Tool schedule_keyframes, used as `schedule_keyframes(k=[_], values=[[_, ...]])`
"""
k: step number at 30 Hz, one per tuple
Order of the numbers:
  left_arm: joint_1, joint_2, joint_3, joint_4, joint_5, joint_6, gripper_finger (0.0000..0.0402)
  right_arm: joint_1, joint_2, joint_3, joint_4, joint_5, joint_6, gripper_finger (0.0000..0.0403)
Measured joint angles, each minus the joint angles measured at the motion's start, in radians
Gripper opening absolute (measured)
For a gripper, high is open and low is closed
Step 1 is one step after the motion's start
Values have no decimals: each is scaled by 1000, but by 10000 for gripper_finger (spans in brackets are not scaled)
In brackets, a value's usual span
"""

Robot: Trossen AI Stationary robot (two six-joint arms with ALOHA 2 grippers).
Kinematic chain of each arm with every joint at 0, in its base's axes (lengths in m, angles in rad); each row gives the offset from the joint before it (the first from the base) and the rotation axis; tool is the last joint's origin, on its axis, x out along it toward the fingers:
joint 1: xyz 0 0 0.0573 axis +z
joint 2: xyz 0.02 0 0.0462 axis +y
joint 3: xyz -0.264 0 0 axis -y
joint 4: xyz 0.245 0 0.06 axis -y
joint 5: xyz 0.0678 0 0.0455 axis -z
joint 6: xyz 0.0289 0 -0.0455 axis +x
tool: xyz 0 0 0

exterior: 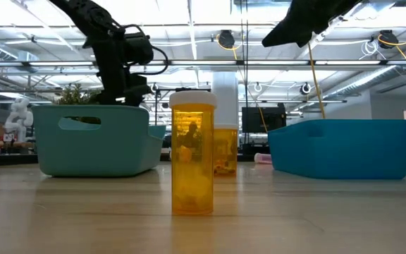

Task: Pick and place medicine bottles into bin by pill shape (circle, oval)
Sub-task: Put the top left small pink pill bottle into the green bin

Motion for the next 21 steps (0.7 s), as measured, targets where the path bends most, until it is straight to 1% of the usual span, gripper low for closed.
schedule_keyframes(k=[6,10,13,21], values=[[22,17,0,0,0,12,287,0,0,0,-1,0,-4,0],[21,45,-1,-14,9,19,287,0,0,0,-2,-1,-4,0],[21,70,0,5,25,36,287,0,0,0,-7,-1,-4,0],[23,116,0,17,27,57,287,0,0,0,-6,-1,-4,0]])
